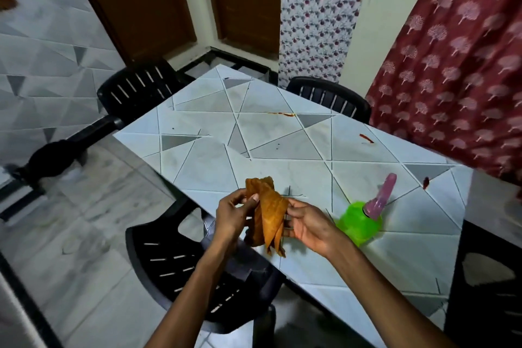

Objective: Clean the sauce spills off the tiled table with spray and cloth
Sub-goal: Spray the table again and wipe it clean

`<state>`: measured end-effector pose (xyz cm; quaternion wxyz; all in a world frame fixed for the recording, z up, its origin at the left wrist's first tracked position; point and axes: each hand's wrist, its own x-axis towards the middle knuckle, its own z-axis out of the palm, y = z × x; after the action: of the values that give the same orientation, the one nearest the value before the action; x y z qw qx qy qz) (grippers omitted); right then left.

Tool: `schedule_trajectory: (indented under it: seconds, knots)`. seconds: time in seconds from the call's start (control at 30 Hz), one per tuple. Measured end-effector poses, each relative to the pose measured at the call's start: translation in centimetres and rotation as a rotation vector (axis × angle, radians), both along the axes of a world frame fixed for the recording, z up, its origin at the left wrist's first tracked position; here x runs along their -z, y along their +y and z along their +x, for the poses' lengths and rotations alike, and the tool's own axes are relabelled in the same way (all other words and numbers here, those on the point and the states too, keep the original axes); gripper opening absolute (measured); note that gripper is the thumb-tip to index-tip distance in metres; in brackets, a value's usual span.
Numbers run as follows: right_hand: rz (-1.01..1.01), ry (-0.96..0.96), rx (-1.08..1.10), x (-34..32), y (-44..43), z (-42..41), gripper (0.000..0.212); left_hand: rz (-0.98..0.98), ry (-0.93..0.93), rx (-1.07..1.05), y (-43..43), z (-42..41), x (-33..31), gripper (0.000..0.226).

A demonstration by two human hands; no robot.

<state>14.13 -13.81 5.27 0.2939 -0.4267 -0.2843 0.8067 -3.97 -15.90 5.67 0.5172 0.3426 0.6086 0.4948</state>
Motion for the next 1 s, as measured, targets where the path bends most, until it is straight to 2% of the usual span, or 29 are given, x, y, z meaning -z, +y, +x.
schedule_trajectory:
  seconds: [0.07,0.13,0.23,0.27,0.33,0.43,0.53,0.63,0.7,0.73,0.8,0.83,0.9,1.0]
  knots:
    - [-0.085,0.044,0.066,0.4,1.4,-0.4,0.031,-0.003,0.046,0.002,1.2,-1.0,-0.1,0.013]
    - [-0.171,0.046,0.082,0.7,2.9,-1.0,0.053,0.010,0.170,0.034,2.6,-2.2,0.0,0.015]
    - [-0.212,0.050,0.015,0.6,4.5,-1.6,0.086,0.080,0.551,0.172,4.5,-3.2,0.1,0.022]
    - [-0.209,0.042,-0.019,0.4,4.9,-1.9,0.090,0.103,0.660,0.220,5.1,-3.3,0.0,0.023]
    - [-0.182,0.030,-0.058,-0.1,5.2,-2.2,0.083,0.139,0.773,0.296,5.7,-3.2,-0.4,0.025]
    - [-0.113,-0.044,-0.074,-0.2,5.6,-2.8,0.049,0.176,0.782,0.427,6.5,-3.5,0.0,0.027]
    - [-0.090,-0.071,-0.048,0.5,5.5,-3.4,0.043,0.195,0.624,0.499,7.0,-4.2,0.9,0.027]
    - [-0.117,-0.064,0.057,1.1,5.6,-3.4,0.043,0.152,0.447,0.247,6.5,-5.0,2.0,0.022]
    - [-0.119,-0.032,0.098,1.5,5.7,-3.2,0.047,-0.036,0.351,0.033,5.8,-5.7,3.2,0.021]
    - [-0.122,-0.008,0.114,1.6,5.7,-3.1,0.048,-0.186,0.221,-0.010,5.5,-6.0,3.5,0.025]
    - [-0.126,0.039,0.133,1.6,5.7,-3.1,0.048,-0.487,-0.127,0.057,5.1,-6.2,3.9,0.046]
    - [-0.132,0.063,0.143,1.6,5.6,-3.1,0.047,-0.563,-0.271,0.137,4.9,-6.2,3.9,0.057]
    - [-0.147,0.084,0.163,1.5,5.6,-3.2,0.045,-0.535,-0.448,0.268,4.8,-5.9,4.1,0.067]
    - [-0.139,0.085,0.178,1.2,5.3,-2.9,0.043,-0.388,-0.454,0.235,5.2,-5.0,3.9,0.065]
